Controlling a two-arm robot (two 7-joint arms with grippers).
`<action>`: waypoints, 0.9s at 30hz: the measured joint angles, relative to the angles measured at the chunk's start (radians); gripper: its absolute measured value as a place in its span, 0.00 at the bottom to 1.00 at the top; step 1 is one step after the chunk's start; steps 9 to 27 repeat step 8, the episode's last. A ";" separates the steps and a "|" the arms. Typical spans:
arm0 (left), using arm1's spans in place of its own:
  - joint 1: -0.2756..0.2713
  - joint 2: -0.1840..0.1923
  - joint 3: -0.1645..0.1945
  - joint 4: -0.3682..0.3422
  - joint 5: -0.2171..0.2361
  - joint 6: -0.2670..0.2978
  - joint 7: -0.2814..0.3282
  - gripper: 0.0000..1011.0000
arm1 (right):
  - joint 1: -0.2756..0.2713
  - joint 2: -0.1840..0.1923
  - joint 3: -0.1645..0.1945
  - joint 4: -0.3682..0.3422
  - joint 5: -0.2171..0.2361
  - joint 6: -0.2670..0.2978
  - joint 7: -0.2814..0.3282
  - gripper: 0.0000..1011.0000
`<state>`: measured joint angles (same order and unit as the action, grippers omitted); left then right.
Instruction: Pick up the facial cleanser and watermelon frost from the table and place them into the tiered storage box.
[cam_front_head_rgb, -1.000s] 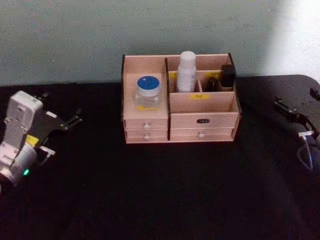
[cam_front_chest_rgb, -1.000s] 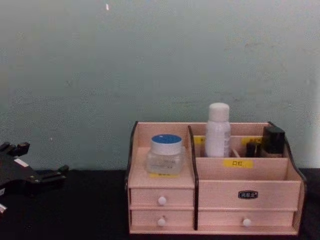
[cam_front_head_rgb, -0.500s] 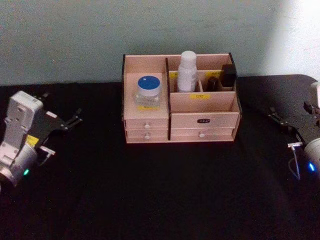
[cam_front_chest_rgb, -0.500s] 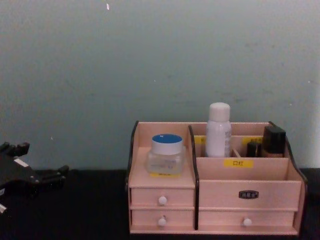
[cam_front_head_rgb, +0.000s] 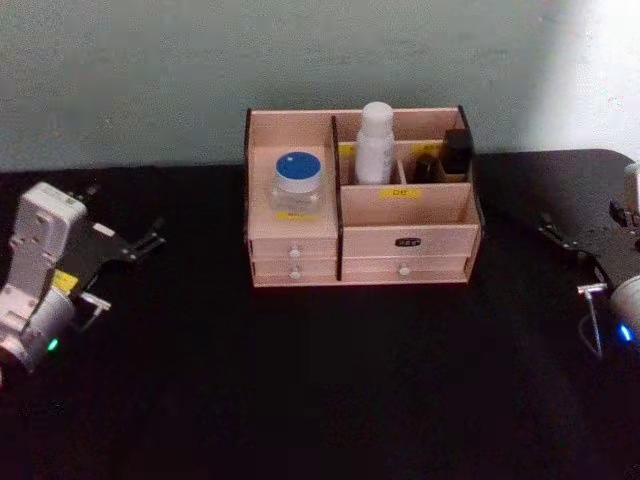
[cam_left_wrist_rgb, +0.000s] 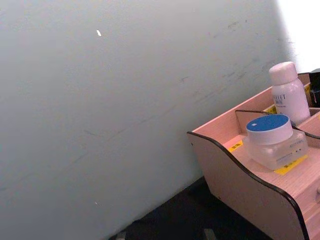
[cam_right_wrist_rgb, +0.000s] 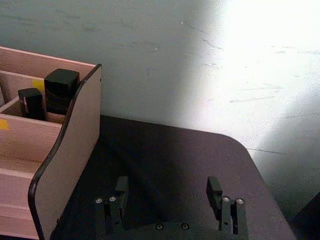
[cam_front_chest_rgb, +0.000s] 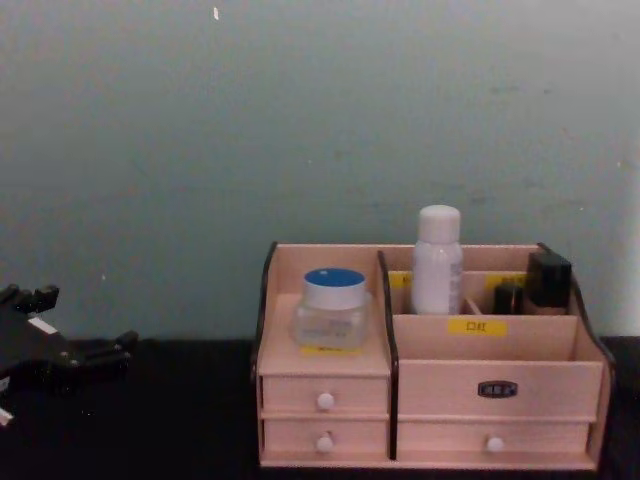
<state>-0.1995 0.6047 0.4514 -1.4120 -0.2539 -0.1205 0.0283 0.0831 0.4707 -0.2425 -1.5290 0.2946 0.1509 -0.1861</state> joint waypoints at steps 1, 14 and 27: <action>0.000 0.000 0.000 0.000 0.000 0.000 0.000 0.99 | 0.000 0.000 0.000 0.000 0.000 0.000 0.000 0.99; 0.000 0.000 0.000 0.000 0.000 0.000 0.000 0.99 | -0.001 0.001 0.001 -0.002 0.001 0.000 -0.001 0.99; 0.000 0.000 0.000 0.000 0.000 0.000 0.000 0.99 | -0.001 0.001 0.001 -0.002 0.001 0.000 -0.001 0.99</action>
